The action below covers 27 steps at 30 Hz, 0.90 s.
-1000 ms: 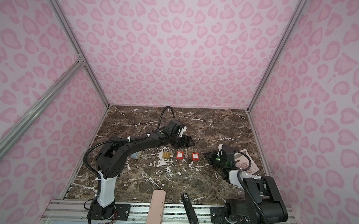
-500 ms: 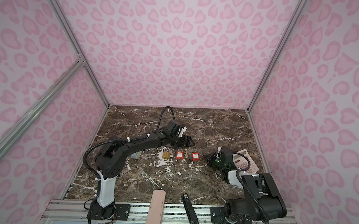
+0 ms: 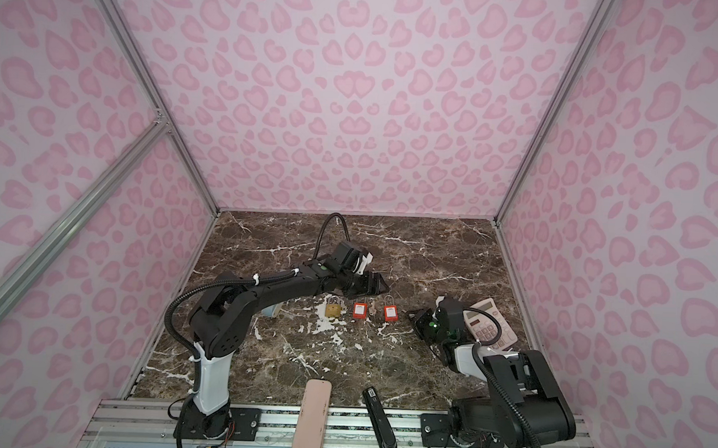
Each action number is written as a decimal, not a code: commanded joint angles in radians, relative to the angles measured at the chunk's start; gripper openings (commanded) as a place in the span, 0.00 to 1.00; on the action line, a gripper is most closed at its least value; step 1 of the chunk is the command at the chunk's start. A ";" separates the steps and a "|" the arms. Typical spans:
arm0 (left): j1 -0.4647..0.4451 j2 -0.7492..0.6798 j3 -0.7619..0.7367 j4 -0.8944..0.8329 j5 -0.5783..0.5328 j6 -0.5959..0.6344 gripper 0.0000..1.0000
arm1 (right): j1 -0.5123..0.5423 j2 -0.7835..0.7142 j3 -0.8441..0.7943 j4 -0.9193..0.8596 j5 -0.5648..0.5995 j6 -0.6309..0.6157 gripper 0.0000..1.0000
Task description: Lock with the key
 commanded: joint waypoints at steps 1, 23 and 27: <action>0.000 -0.021 -0.006 0.024 -0.005 -0.001 0.81 | 0.008 -0.016 -0.005 -0.043 0.033 0.008 0.36; 0.000 -0.018 0.003 0.024 0.005 0.001 0.81 | -0.102 -0.110 0.095 -0.342 -0.007 -0.146 0.64; 0.000 -0.017 0.006 0.025 0.006 -0.003 0.81 | -0.142 -0.002 0.159 -0.321 -0.087 -0.185 0.64</action>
